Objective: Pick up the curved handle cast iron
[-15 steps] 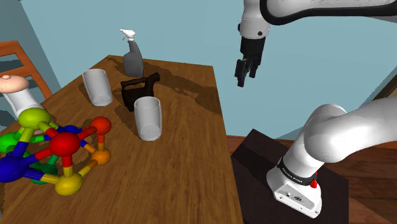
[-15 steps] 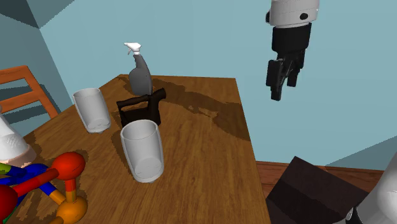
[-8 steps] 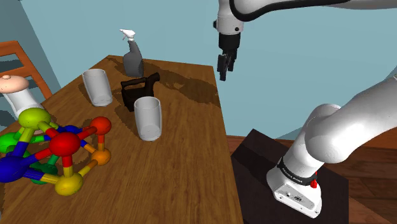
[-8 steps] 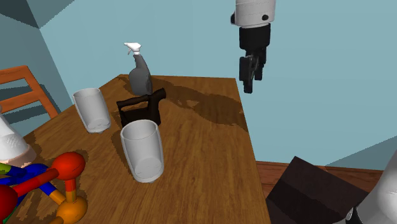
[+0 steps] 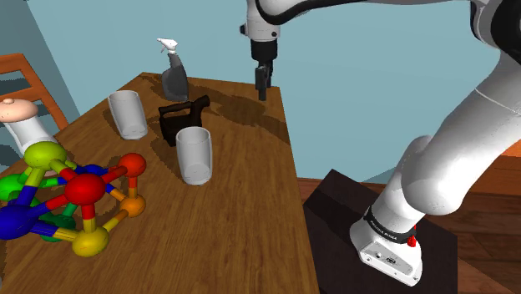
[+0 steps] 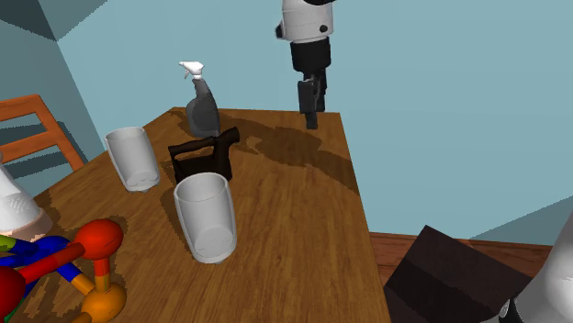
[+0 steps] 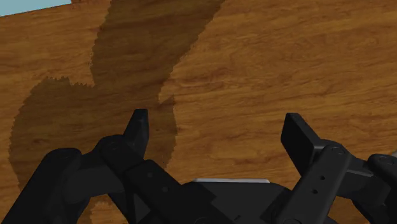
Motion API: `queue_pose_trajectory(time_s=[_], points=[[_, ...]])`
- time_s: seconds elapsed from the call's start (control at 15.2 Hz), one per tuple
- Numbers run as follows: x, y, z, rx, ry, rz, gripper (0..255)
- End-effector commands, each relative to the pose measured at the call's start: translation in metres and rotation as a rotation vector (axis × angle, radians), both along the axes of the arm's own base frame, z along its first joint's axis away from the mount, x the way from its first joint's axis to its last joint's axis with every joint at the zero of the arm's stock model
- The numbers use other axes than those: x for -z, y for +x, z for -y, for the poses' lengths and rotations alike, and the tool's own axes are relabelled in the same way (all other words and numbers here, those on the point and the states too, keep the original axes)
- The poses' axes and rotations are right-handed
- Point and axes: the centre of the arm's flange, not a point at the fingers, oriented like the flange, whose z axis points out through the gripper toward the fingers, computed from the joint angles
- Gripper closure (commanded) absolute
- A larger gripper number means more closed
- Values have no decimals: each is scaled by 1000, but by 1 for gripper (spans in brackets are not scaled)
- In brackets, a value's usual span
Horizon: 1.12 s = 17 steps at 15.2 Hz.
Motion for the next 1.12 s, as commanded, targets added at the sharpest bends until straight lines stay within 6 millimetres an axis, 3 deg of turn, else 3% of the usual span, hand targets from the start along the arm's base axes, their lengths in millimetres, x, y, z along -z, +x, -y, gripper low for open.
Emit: queue_pose_trajectory(time_s=[0.0, 0.53, 1.06], points=[[4, 23, -15, -72, 6, -4, 0], [13, 100, -83, -349, 26, -21, 0], [22, 156, -170, -625, 46, -38, 0]])
